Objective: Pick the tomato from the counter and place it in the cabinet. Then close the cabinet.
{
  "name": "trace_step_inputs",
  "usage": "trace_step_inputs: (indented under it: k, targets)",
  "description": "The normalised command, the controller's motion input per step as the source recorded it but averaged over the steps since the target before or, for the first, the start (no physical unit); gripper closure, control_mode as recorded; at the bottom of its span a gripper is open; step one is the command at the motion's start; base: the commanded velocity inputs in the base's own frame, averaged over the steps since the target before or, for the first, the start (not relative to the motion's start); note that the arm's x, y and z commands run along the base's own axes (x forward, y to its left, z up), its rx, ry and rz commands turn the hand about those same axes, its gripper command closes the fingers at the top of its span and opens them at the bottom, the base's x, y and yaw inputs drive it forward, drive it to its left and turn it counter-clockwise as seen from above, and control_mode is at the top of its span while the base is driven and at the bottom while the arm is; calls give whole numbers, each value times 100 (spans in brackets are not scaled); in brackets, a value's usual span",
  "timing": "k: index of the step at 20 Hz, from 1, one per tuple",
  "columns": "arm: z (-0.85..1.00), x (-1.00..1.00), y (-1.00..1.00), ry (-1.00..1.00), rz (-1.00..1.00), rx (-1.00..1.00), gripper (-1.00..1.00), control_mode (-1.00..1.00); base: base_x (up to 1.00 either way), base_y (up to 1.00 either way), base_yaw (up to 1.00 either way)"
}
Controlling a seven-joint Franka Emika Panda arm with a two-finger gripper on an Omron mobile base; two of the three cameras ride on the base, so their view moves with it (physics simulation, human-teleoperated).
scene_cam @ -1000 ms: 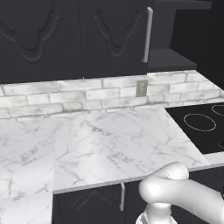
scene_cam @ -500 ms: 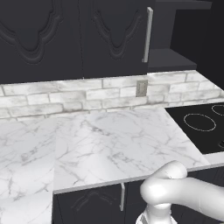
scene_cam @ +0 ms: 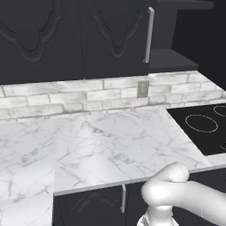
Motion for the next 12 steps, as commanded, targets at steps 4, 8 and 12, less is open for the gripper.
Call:
trace_step_inputs:
  k: [4,8,12]
  targets:
    - [0,16,50,-4,7,0,-100,-100,0,0,0]
    - [0,8,45,-6,9,0,-100,-100,0,0,0]
    - [26,-12,37,-12,11,0,-100,-100,0,0,0]
